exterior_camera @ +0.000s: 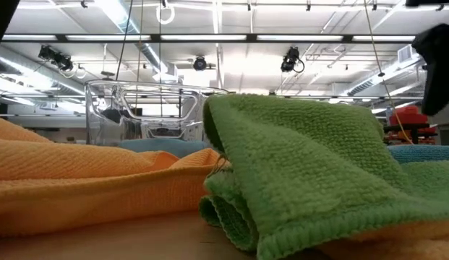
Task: Fold microfiber towels
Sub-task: Fold the blue towel
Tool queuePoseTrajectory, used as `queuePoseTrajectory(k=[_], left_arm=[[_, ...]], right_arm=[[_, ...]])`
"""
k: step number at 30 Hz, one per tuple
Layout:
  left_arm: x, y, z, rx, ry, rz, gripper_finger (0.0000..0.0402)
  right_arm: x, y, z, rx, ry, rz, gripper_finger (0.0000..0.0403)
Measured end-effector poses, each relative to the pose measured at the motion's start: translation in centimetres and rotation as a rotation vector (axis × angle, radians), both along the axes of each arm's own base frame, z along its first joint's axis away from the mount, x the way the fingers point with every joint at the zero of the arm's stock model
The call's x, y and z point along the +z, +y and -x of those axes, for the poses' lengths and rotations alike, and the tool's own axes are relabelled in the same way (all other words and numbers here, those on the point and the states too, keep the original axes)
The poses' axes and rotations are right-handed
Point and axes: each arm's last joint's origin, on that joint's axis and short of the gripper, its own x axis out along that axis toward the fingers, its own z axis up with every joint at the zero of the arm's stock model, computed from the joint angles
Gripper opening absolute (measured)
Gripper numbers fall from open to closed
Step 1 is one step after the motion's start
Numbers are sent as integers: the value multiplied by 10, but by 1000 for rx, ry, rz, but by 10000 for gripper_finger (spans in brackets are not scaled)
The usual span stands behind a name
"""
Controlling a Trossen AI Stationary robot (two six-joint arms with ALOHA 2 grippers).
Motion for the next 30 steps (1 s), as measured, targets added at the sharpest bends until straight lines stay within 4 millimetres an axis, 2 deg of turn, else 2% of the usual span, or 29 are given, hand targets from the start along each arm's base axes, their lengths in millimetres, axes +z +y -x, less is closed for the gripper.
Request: queuePoseTrajectory(k=[8,11,19,25,30], left_arm=[[11,3,9,35,-22,43,112],[14,4,10,37,-29,48,110],[16,4,12,40,-34,53,111],[16,4,11,47,-38,60,106],[16,4,11,56,-40,70,105]], right_arm=[[-30,8,3,-18,76,85,355],[-39,10,11,-12,94,107,355],[-53,-3,29,-79,98,121,355],[-56,3,20,-24,33,54,355],[-59,-1,18,-31,29,109,347]])
